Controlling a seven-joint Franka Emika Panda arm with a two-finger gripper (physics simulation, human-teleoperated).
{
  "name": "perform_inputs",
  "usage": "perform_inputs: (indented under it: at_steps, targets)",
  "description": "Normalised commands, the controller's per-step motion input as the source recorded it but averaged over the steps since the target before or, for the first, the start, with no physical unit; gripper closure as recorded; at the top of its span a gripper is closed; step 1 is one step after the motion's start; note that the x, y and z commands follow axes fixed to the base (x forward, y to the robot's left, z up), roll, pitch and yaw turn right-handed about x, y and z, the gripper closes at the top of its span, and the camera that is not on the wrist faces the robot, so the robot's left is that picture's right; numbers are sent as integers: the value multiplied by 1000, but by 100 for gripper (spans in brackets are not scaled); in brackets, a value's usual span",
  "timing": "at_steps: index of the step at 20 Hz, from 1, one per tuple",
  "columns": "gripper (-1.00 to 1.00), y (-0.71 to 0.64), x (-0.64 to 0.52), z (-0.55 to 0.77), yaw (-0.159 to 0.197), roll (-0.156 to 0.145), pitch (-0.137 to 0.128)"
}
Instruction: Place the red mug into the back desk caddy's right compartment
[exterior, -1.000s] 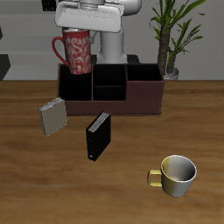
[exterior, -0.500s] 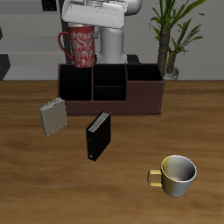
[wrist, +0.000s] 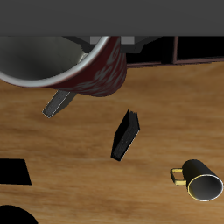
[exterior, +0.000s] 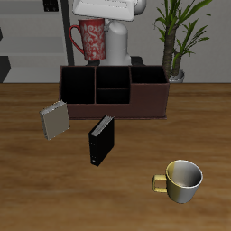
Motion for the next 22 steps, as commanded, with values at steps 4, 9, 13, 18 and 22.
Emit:
perform_inputs:
  at_steps: [4,9,13,18,22]
  targets:
    - [100,362,-193,144,17,24,-49]
    - [100,358,-135,180,-25,-2,-33]
    - [100,283,-44,10,15,5,20]
    - [100,264,-103,-87,42,23,50]
    - [100,383,-136,-179,83,47,62]
